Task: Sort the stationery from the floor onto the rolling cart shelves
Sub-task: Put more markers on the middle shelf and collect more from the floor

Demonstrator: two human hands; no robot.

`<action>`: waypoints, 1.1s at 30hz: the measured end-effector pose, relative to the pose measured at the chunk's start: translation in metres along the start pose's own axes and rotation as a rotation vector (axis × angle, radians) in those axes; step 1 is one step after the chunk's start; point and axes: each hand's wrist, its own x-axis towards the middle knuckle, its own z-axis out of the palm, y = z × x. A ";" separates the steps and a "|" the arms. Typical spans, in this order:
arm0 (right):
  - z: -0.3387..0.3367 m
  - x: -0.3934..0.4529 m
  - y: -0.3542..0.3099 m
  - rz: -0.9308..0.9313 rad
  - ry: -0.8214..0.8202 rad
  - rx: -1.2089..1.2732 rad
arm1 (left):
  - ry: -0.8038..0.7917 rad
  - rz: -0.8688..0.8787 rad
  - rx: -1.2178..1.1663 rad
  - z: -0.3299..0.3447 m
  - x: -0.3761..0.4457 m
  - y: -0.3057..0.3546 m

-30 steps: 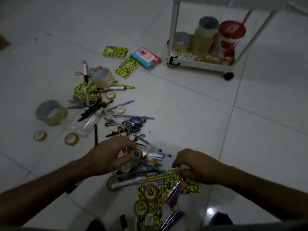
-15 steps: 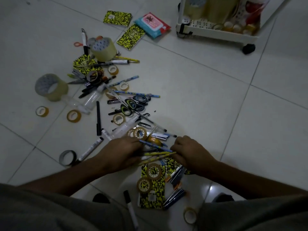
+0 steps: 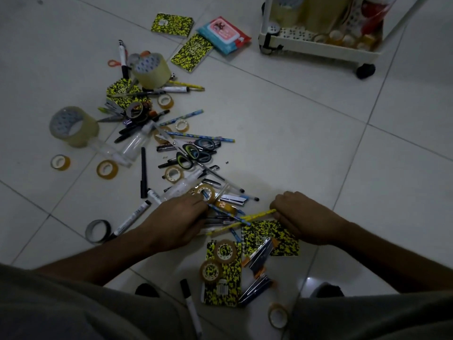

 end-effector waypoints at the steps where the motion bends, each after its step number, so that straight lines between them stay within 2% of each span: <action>1: -0.002 -0.003 0.002 0.007 0.012 0.007 | 0.028 0.021 0.002 -0.002 0.000 0.001; 6: -0.009 -0.015 0.014 0.080 0.141 0.078 | 0.021 -0.016 -0.045 -0.007 0.001 -0.003; 13: -0.010 -0.023 0.026 0.169 0.290 0.122 | 0.037 -0.070 0.064 -0.012 0.004 -0.006; 17: -0.007 -0.027 0.026 0.215 0.336 0.141 | 0.099 -0.152 -0.023 -0.018 0.016 -0.003; 21: -0.008 -0.028 0.024 0.246 0.348 0.161 | 0.083 -0.131 0.053 -0.019 0.023 -0.011; 24: -0.009 -0.026 0.022 0.275 0.365 0.197 | 0.126 -0.148 0.063 -0.022 0.027 -0.012; 28: -0.021 -0.016 0.017 0.314 0.404 0.308 | 0.232 -0.173 -0.036 -0.036 0.039 -0.009; 33: -0.053 0.003 0.007 0.357 0.544 0.470 | 0.314 -0.149 -0.233 -0.072 0.075 -0.002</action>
